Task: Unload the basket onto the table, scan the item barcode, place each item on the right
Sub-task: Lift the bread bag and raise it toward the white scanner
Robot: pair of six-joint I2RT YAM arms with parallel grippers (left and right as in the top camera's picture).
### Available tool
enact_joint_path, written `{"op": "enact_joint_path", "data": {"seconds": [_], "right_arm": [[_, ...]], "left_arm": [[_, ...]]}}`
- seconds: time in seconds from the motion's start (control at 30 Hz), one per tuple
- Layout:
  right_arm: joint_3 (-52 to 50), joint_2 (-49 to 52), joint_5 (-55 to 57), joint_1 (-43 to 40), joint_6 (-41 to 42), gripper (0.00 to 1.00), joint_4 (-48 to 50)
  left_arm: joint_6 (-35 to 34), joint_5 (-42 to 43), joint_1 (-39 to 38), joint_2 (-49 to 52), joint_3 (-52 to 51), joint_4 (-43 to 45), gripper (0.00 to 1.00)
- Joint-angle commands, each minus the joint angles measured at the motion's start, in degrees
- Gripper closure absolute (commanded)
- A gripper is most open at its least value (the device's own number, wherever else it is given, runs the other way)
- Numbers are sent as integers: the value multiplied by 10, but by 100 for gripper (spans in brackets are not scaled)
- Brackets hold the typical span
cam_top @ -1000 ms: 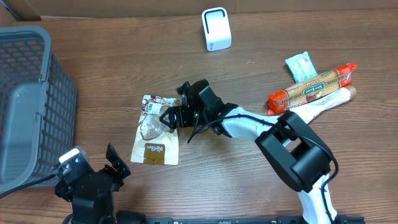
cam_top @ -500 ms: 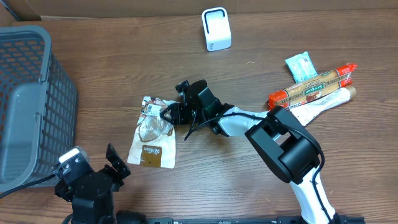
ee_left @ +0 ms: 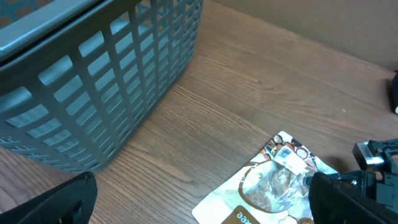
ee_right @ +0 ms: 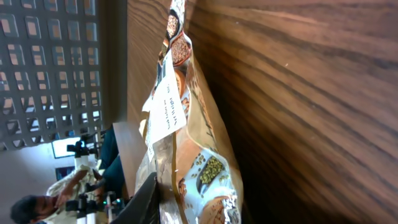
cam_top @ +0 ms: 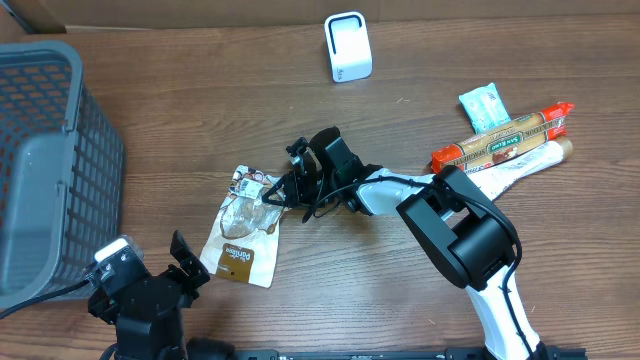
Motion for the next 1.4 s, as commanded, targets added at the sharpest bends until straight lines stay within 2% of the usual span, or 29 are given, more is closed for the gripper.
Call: {"op": "enact_joint_path", "data": {"seconds": [0.0,0.17,0.3,0.47,0.6,0.77,0.83,0.9,1.0,1.13,1.37], "right_arm": [[-10,17,-12,-11,10,83,-3],[-10,9,-90,-50,8,90,-3],[-10,-12,-171,-92,0,92,-3],[-10,-73,-289,-141,-78,91,-24],[-10,-132,-253,-163,-153,90,-112],[-9,-207,-21,-169,-269,89,-317],[-9,-235,5,-172,-309,89,-369],[-9,-262,-3,-179,-327,90,-394],[-9,-330,-97,-210,-372,91,-418],[-9,-403,-181,-271,-371,91,-426],[-9,-449,-209,-322,-363,91,-452]], "left_arm": [[-8,-10,-2,-2,-1,0,0],[-8,-10,-2,-2,-1,0,1],[-8,-10,-2,-2,-1,0,0],[-8,-10,-2,-2,-1,0,0],[-8,-10,-2,-2,-1,0,0],[-8,-10,-2,-2,-1,0,0],[-8,-10,-2,-2,-1,0,1],[-8,-10,-2,-2,-1,0,0],[-8,-10,-2,-2,-1,0,1],[-8,-10,-2,-2,-1,0,1],[-8,-10,-2,-2,-1,0,0]]}}
